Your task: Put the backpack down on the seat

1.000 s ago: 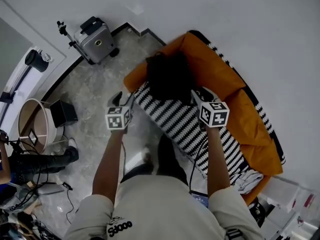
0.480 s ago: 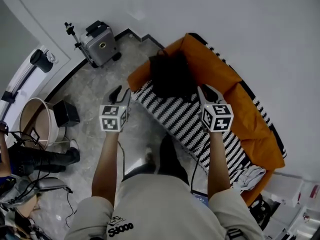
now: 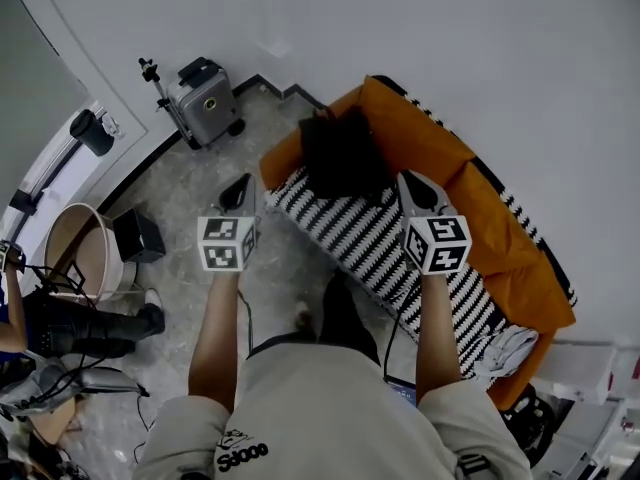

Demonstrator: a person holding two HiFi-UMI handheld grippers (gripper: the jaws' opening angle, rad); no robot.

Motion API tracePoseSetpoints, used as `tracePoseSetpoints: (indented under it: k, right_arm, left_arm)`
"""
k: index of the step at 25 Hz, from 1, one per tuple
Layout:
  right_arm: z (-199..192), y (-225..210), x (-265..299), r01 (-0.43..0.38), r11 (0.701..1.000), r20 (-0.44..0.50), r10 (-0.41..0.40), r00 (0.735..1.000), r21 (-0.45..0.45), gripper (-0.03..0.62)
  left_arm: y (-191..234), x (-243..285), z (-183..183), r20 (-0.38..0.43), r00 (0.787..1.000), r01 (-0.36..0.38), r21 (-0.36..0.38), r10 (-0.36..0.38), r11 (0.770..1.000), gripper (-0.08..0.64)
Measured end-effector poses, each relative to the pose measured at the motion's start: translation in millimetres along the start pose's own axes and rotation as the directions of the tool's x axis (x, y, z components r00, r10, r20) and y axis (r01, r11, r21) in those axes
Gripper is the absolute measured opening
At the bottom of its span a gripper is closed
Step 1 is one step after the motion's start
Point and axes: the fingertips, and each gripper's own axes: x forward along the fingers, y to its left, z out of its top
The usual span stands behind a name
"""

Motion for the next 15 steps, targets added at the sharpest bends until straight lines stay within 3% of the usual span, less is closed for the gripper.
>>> tracePoseSetpoints:
  k: [8,15]
  right_arm:
    - [27,42,-33,-0.045,0.993,0.058,0.052,0.997,-0.108,0.005]
    - [60,64,-67,-0.056,0.989,0.135,0.075,0.988,-0.14,0.003]
  left_arm:
    - [-16,-35,37,0.075,0.997,0.024,0.038,-0.026,0.999,0.011]
    - [-48,-74,77,0.17,0.982,0.058,0.115,-0.077,0.992,0.011]
